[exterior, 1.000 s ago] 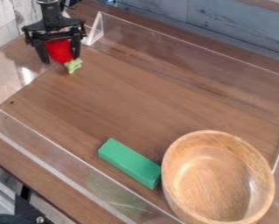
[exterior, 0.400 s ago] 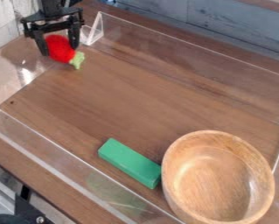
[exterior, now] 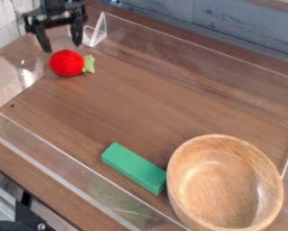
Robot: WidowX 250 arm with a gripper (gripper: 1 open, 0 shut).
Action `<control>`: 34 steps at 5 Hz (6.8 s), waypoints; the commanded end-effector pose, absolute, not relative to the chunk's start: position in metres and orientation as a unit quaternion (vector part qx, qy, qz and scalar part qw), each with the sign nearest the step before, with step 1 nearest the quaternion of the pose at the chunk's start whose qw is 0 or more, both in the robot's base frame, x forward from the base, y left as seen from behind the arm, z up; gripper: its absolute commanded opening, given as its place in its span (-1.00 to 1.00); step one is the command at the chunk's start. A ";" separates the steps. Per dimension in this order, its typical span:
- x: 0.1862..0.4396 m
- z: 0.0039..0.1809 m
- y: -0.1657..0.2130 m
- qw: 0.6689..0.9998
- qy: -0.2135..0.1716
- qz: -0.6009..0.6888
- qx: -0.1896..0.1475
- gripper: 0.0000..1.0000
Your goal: Move the red object to the left side of the table
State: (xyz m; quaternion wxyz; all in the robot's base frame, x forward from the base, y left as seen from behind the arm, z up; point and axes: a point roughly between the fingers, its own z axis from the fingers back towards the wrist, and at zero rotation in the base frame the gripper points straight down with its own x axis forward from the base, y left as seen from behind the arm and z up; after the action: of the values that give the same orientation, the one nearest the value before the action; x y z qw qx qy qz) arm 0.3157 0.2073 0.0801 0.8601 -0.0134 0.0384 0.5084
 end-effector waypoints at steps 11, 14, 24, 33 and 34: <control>0.312 0.115 0.200 0.841 0.091 0.532 0.043 -1.00; 0.307 0.114 0.207 0.812 0.115 0.570 0.047 1.00; 0.317 0.154 0.102 0.814 0.174 0.554 0.006 -1.00; 0.306 0.131 0.084 0.876 0.075 0.471 0.079 1.00; 0.298 0.132 0.084 0.874 0.064 0.474 0.088 1.00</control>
State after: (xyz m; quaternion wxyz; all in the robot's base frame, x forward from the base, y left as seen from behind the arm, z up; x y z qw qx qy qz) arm 0.2954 0.0845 0.1108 0.8700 0.0957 0.0992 0.4734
